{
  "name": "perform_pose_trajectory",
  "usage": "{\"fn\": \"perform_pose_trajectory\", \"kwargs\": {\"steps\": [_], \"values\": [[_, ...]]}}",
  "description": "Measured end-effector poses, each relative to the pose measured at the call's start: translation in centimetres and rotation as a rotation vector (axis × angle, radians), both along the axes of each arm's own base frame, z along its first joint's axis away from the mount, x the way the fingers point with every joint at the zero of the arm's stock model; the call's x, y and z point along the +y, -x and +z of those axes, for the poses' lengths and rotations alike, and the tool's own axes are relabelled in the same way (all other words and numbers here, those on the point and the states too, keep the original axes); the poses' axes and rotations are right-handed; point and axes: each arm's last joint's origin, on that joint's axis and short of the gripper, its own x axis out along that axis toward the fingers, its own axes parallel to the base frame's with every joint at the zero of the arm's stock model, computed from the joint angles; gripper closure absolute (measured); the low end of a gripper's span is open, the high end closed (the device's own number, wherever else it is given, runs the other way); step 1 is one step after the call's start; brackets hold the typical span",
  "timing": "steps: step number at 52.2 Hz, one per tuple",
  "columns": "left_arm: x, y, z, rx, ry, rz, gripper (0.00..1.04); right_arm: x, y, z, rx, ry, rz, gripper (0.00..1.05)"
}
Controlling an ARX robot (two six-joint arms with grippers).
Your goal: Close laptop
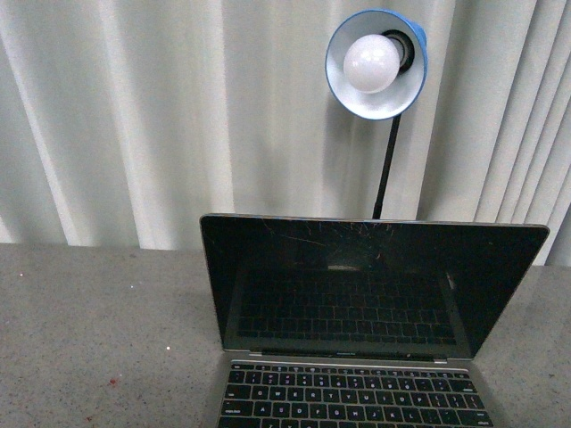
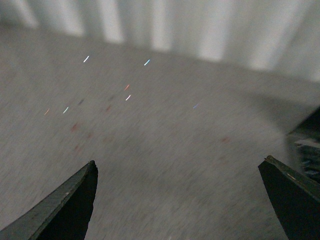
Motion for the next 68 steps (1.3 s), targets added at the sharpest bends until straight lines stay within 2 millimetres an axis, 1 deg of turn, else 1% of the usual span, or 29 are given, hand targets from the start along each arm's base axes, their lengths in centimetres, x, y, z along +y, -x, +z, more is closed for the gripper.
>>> {"fn": "perform_pose_trajectory", "kwargs": {"steps": [4,6,12,18,21,22,25,26,28,29,31,32,34,36,40,44,48,58,64,68], "values": [[0.0,-0.2,0.0,-0.009,0.02,0.046,0.07,-0.3,-0.3,0.5,-0.022,-0.002,0.009,0.07],[-0.1,-0.4,0.3,-0.041,0.039,0.056,0.07,-0.5,-0.5,0.5,-0.024,0.0,0.013,0.07],[-0.4,-1.4,0.8,-0.094,0.061,0.023,0.07,-1.3,-1.5,1.0,-0.052,0.012,0.025,0.07],[-0.9,-3.5,1.1,-0.12,0.055,-0.056,0.07,-2.4,-3.6,2.3,-0.086,0.038,0.057,0.07],[-1.1,-4.8,1.6,-0.141,0.041,-0.089,0.07,-2.9,-5.1,3.2,-0.103,0.063,0.078,0.07],[-1.1,-5.3,1.9,-0.151,0.034,-0.102,0.07,-2.9,-5.4,3.4,-0.104,0.066,0.084,0.07],[-1.3,-7.0,2.7,-0.18,0.006,-0.13,0.07,-3.4,-7.4,4.3,-0.095,0.083,0.114,0.07],[-1.3,-7.7,3.0,-0.189,0.001,-0.146,0.07,-3.5,-7.7,4.4,-0.093,0.087,0.119,0.07],[-1.4,-9.1,3.6,-0.202,-0.021,-0.169,0.07,-3.8,-9.1,4.9,-0.083,0.105,0.135,0.07],[-1.4,-9.5,3.7,-0.204,-0.03,-0.173,0.07,-3.9,-9.8,5.1,-0.074,0.113,0.14,0.07],[-1.6,-11.3,4.1,-0.204,-0.064,-0.2,0.07,-4.3,-11.1,5.4,-0.053,0.124,0.155,0.07],[-1.6,-12.0,4.2,-0.201,-0.073,-0.215,0.07,-4.5,-12.1,5.7,-0.042,0.142,0.166,0.07],[-1.7,-14.1,4.5,-0.181,-0.119,-0.249,0.07,-4.8,-13.7,6.2,-0.031,0.176,0.194,0.07],[-1.8,-15.5,4.6,-0.165,-0.15,-0.275,0.07,-5.1,-15.0,6.8,-0.027,0.203,0.228,0.07],[-2.0,-18.7,5.4,-0.138,-0.23,-0.347,0.07,-5.6,-18.1,8.4,-0.022,0.29,0.302,0.07],[-2.3,-22.1,7.0,-0.141,-0.327,-0.408,0.07,-6.3,-20.8,9.7,-0.012,0.37,0.353,0.07],[-2.9,-24.7,8.7,-0.143,-0.41,-0.497,0.07,-6.7,-23.1,10.3,0.018,0.427,0.45,0.07],[-4.8,-27.8,11.0,-0.104,-0.573,-0.717,0.07,-7.3,-26.3,10.0,0.095,0.535,0.602,0.07],[-6.0,-29.2,11.7,-0.065,-0.662,-0.828,0.07,-7.7,-28.0,9.6,0.142,0.586,0.659,0.07],[-7.3,-30.5,12.1,-0.018,-0.754,-0.92,0.07,-7.9,-29.7,9.5,0.165,0.61,0.702,0.07]]}}
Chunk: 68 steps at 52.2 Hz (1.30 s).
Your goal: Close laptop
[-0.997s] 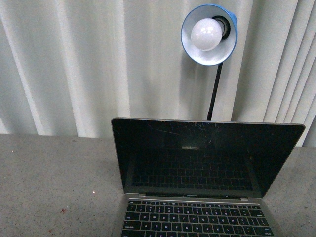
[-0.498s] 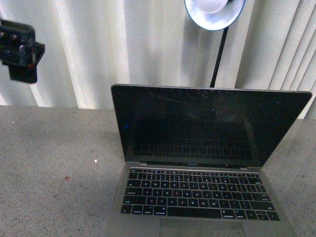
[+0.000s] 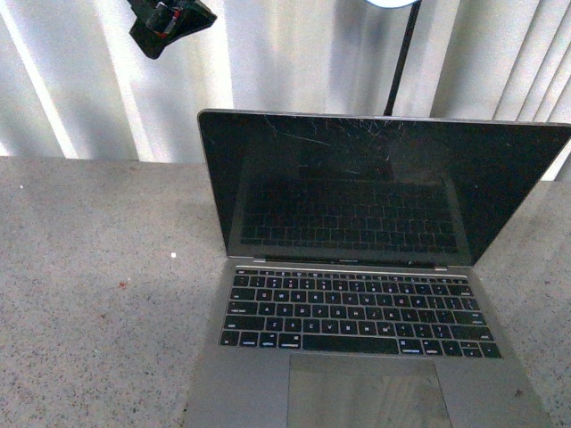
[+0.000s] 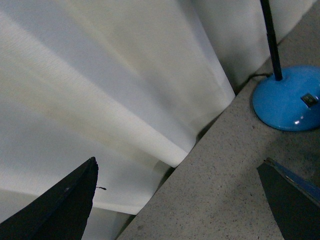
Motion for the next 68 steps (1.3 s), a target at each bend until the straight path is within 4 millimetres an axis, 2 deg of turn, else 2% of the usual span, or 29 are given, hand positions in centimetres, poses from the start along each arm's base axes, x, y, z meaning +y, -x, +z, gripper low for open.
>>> {"fn": "perform_pose_trajectory", "kwargs": {"steps": [7,25,47,50,68], "values": [[-1.5,-1.4,-0.4,0.049,-0.132,-0.08,0.07,0.4,-1.7,0.3,0.029,0.013,0.087,0.07],[-3.6,-3.8,-0.5,0.123,-0.26,-0.187,0.07,2.2,-4.0,0.5,0.16,0.101,0.257,0.07],[-5.8,-4.1,-0.8,0.17,-0.379,-0.258,0.07,4.7,-4.9,-1.7,0.228,0.284,0.392,0.07],[-5.9,-4.1,-0.9,0.167,-0.394,-0.265,0.08,5.2,-5.1,-1.8,0.227,0.297,0.404,0.15],[-6.4,-4.4,-1.3,0.191,-0.451,-0.299,0.63,7.8,-6.3,-1.2,0.228,0.319,0.451,0.69]]}}
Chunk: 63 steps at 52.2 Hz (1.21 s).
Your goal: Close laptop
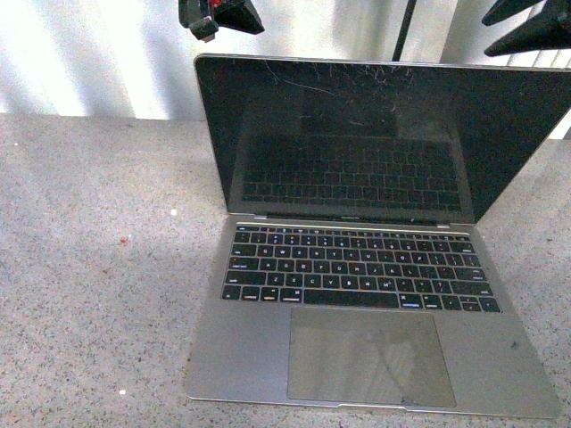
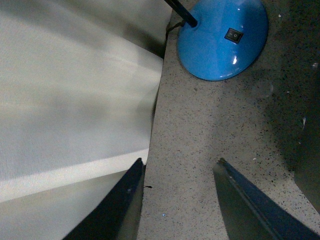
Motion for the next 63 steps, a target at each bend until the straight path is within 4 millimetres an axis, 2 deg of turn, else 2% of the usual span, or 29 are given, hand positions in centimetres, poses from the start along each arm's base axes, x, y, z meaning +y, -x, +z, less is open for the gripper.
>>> {"fn": "perform_pose_trajectory", "kwargs": {"steps": [7,10,12,24,31,47,63], "values": [[-0.4,-0.1,0.1,0.016,-0.027,-0.023,0.82,1.1,-0.3,0.6,0.031,0.011,0.016,0.9],[-0.8,-0.1,0.3,0.021,-0.045,-0.033,0.97,1.7,-0.3,0.9,0.061,0.02,0.025,1.02],[-1.0,-0.1,0.5,0.021,-0.056,-0.038,1.01,2.2,-0.2,1.1,0.08,0.033,0.031,1.02],[-2.2,0.5,0.2,-0.021,-0.255,-0.065,1.01,4.4,0.3,0.0,0.202,0.129,0.062,1.02],[-3.1,1.2,-0.4,0.007,-0.293,-0.085,1.01,5.2,0.3,-0.4,0.213,0.148,0.081,1.02],[-4.2,2.0,-0.6,0.079,-0.238,-0.098,1.01,6.2,0.5,-0.4,0.212,0.162,0.107,1.02],[-4.4,2.2,-0.6,0.123,-0.178,-0.069,1.01,6.4,1.0,-0.6,0.23,0.137,0.119,1.02]]}}
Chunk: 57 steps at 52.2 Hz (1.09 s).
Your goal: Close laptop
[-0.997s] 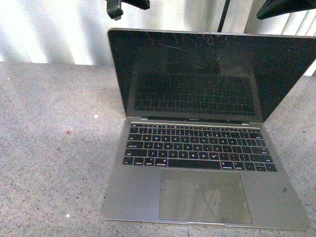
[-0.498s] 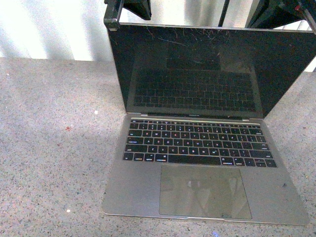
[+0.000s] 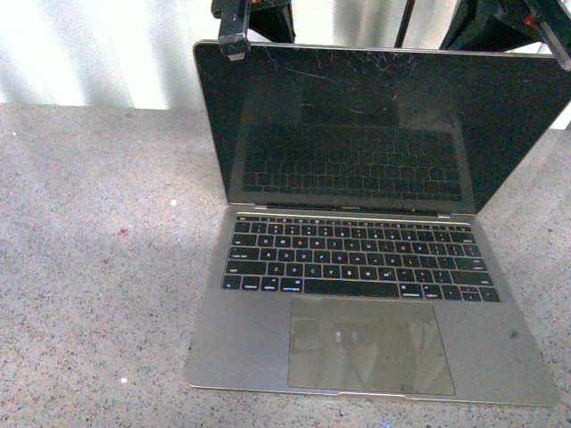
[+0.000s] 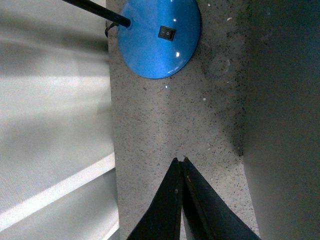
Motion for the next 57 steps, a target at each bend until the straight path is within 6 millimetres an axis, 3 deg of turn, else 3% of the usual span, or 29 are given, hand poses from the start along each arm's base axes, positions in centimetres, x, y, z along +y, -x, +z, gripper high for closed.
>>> {"fn": "perform_pose_trajectory", "kwargs": {"steps": [16,57], "values": [[0.0,0.4,0.1,0.031,0.025,0.003,1.01,0.1,1.0,0.6,0.005,0.0,-0.002,1.02],[-0.5,2.9,-0.8,0.065,-0.004,-0.041,1.01,0.3,4.2,-0.2,0.051,0.043,0.015,1.02]]}}
